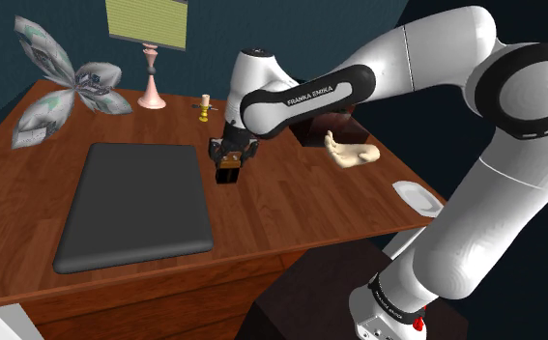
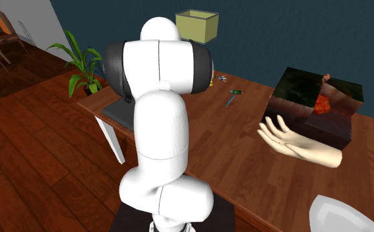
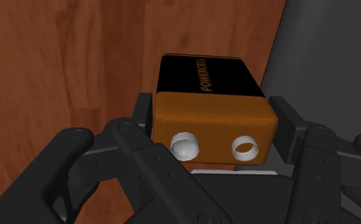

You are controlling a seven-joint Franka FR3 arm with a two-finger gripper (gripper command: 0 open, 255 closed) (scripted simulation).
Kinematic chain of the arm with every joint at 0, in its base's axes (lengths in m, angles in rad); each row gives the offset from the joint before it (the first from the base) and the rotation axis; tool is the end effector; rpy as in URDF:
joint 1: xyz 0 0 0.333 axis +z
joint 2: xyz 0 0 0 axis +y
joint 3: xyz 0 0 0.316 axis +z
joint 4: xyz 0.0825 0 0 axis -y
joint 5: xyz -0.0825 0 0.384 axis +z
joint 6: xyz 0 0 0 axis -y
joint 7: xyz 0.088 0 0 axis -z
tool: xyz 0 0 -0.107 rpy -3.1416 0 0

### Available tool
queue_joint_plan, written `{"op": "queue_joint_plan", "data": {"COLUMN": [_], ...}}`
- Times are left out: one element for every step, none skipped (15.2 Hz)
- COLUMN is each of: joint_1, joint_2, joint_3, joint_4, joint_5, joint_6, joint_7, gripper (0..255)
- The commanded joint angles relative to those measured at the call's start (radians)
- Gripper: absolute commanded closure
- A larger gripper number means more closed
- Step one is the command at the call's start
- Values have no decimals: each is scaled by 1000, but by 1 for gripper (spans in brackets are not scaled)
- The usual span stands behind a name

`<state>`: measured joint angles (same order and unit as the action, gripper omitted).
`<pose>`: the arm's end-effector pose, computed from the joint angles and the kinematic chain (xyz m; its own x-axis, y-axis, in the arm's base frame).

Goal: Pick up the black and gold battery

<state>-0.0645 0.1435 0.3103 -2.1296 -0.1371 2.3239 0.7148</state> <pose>0.5507 0.1331 0.3503 0.9247 -0.3715 0.0831 -0.3735 -0.9276 0.0094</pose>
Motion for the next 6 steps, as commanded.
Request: {"op": "queue_joint_plan", "data": {"joint_1": [-2,-3,-3,-4,-4,-4], "joint_2": [-16,-24,-31,-38,-39,-39], "joint_3": [1,2,3,3,4,3], "joint_4": [8,13,19,24,25,25], "joint_5": [9,14,18,22,22,22], "joint_6": [-23,-35,-48,-60,-62,-62], "joint_7": [-8,-12,-15,-18,-19,-19], "gripper": [255,255,255,255,255,255]}}
